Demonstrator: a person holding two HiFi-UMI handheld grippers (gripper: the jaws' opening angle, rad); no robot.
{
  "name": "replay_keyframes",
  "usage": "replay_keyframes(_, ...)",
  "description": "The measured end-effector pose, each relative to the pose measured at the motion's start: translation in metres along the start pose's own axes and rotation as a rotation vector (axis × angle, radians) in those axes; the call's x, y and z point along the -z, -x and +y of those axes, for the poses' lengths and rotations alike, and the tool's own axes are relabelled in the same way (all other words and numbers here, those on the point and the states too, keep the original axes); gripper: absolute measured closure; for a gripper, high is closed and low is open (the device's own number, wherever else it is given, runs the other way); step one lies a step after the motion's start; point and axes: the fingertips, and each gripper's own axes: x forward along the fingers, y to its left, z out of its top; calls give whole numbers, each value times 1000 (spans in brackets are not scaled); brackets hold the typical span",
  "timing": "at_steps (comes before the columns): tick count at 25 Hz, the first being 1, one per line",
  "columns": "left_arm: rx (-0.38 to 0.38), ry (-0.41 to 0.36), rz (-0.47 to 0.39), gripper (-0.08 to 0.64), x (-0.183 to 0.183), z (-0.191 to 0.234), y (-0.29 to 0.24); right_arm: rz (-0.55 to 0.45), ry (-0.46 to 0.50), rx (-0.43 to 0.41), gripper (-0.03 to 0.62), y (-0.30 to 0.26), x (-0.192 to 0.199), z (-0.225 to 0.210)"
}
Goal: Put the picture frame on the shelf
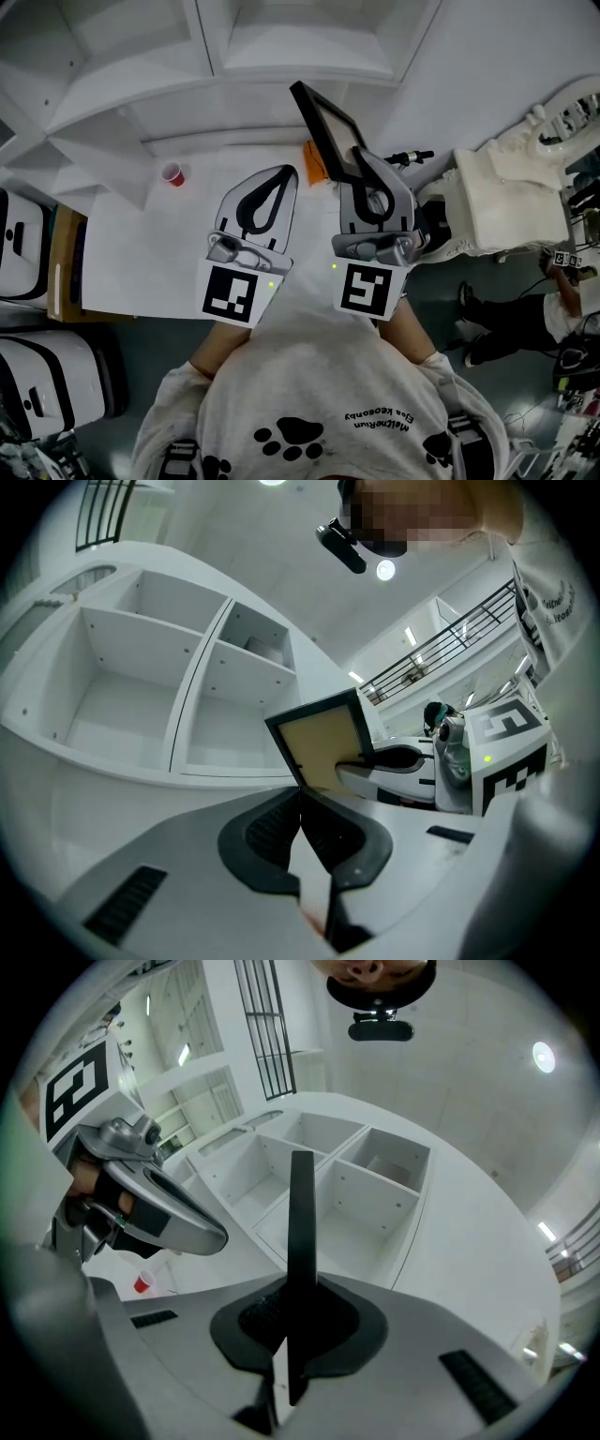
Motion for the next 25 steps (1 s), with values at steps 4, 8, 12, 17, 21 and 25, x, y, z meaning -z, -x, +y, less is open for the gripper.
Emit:
replay_keyframes(4, 25, -1, -9, 540, -3, 6, -7, 6, 75, 32, 546, -11, -1, -7)
replay_keyframes(8, 34, 8, -9, 540, -3, 15, -11, -2, 138, 47, 546, -23, -3, -11)
replay_keyframes(12, 33, 7, -15, 540, -3, 23, -15, -21, 181, 49, 546, -33, -6, -15)
replay_keyframes(17, 32, -2, -20, 540, -7, 32, -17, -38, 256, 58, 546, -42, -14, -23)
replay_keyframes(21, 31, -7, -21, 540, -11, 40, -19, -54, 308, 64, 546, -49, -22, -29)
replay_keyframes(25, 26, -12, -22, 540, -14, 44, -21, -64, 357, 60, 546, -57, -25, -34)
